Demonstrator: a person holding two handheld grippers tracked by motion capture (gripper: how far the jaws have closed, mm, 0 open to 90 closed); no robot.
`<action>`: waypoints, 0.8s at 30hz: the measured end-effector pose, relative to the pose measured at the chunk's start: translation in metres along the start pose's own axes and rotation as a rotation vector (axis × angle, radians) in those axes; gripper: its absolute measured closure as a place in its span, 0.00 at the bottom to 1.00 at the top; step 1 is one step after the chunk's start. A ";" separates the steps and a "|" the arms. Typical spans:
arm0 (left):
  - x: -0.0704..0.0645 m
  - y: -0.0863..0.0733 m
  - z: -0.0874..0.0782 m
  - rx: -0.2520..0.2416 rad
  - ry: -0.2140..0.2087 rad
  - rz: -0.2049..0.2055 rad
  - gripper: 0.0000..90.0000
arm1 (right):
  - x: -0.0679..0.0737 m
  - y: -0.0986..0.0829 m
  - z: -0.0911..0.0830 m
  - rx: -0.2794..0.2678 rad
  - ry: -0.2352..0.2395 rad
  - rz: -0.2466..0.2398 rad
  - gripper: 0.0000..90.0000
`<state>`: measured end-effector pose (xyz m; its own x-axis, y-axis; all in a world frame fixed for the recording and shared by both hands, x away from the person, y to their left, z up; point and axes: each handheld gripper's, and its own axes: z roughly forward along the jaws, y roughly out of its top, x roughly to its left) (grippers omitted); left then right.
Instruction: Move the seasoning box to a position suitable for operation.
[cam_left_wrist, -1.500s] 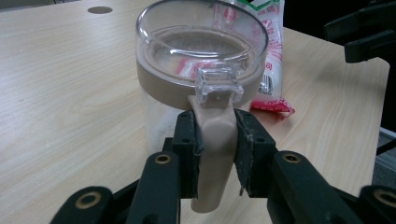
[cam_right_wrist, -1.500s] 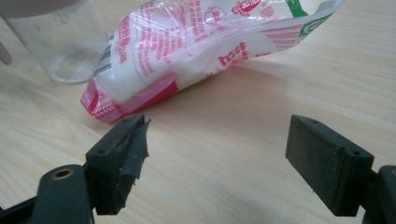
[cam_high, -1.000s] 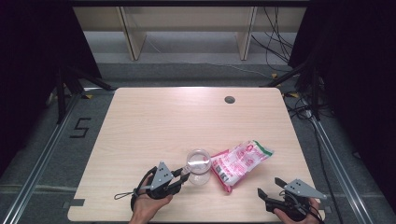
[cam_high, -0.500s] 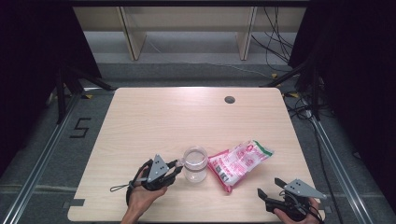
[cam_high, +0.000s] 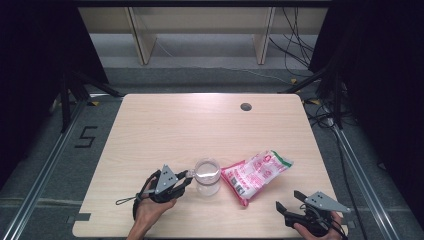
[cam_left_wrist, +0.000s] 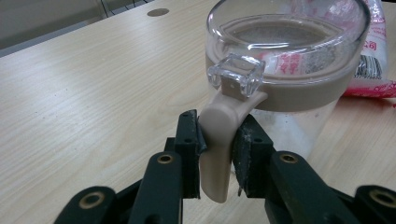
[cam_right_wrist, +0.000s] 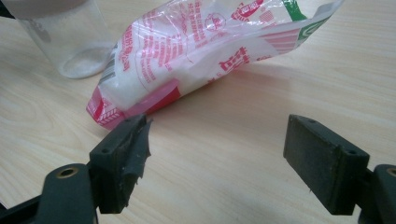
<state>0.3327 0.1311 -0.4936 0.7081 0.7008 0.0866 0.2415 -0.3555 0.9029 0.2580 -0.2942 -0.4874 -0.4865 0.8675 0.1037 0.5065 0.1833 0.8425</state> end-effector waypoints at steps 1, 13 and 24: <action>0.000 0.000 0.000 -0.003 0.003 0.004 0.81 | 0.000 0.000 0.000 0.004 -0.001 0.001 0.26; 0.000 -0.002 0.004 -0.012 0.005 -0.028 0.81 | 0.004 -0.001 -0.001 0.032 0.010 0.053 0.26; 0.007 -0.003 0.001 -0.001 0.007 -0.011 0.83 | -0.001 -0.001 0.000 0.010 0.019 0.020 0.26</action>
<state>0.3381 0.1362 -0.4960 0.7007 0.7090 0.0796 0.2488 -0.3474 0.9041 0.2579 -0.2948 -0.4883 -0.4896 0.8621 0.1307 0.5234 0.1707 0.8348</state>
